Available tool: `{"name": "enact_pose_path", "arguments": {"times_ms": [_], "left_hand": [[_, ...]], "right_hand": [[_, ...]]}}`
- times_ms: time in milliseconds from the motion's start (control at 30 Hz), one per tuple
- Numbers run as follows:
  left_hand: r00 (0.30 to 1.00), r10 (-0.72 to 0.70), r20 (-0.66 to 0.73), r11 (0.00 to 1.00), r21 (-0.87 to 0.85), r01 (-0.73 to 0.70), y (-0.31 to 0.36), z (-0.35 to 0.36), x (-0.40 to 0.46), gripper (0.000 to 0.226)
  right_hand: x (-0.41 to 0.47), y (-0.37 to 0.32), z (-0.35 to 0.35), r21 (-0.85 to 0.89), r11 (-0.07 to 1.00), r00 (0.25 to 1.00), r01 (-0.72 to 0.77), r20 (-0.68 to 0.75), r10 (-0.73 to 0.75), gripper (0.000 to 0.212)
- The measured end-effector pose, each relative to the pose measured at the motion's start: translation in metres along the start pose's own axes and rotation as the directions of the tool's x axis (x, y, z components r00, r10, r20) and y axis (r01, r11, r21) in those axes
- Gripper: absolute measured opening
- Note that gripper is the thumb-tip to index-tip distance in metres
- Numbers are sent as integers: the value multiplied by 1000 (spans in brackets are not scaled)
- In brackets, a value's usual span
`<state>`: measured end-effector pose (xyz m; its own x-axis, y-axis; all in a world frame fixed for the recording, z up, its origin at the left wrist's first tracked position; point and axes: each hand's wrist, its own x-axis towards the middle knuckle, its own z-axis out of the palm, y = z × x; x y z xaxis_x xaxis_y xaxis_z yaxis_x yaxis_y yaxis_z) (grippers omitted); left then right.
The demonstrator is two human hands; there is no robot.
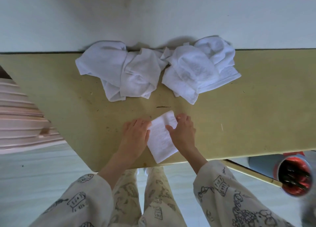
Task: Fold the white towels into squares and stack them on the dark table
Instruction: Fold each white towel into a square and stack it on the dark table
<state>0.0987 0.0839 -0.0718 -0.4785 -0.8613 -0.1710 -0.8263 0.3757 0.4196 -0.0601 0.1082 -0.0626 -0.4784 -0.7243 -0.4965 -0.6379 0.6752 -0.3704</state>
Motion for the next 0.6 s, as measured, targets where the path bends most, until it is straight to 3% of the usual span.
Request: {"name": "enact_pose_path", "arguments": {"times_ms": [233, 433, 533, 600], "left_hand": [[923, -320, 213, 926, -134, 352, 5, -5, -4, 30], [838, -339, 428, 927, -2, 376, 0, -13, 2, 22], [826, -312, 469, 897, -142, 419, -12, -24, -3, 19], [809, -305, 502, 817, -298, 493, -21, -35, -12, 24]], "right_hand": [[-7, -12, 6, -65, 996, 987, -65, 144, 74, 33], [-15, -17, 7, -199, 980, 968, 14, 250, 37, 29], [-25, -20, -1, -75, 995, 958, 65, 283, -42, 23], [-30, -26, -11, 19, 996, 937, 91, 336, -92, 23]]}}
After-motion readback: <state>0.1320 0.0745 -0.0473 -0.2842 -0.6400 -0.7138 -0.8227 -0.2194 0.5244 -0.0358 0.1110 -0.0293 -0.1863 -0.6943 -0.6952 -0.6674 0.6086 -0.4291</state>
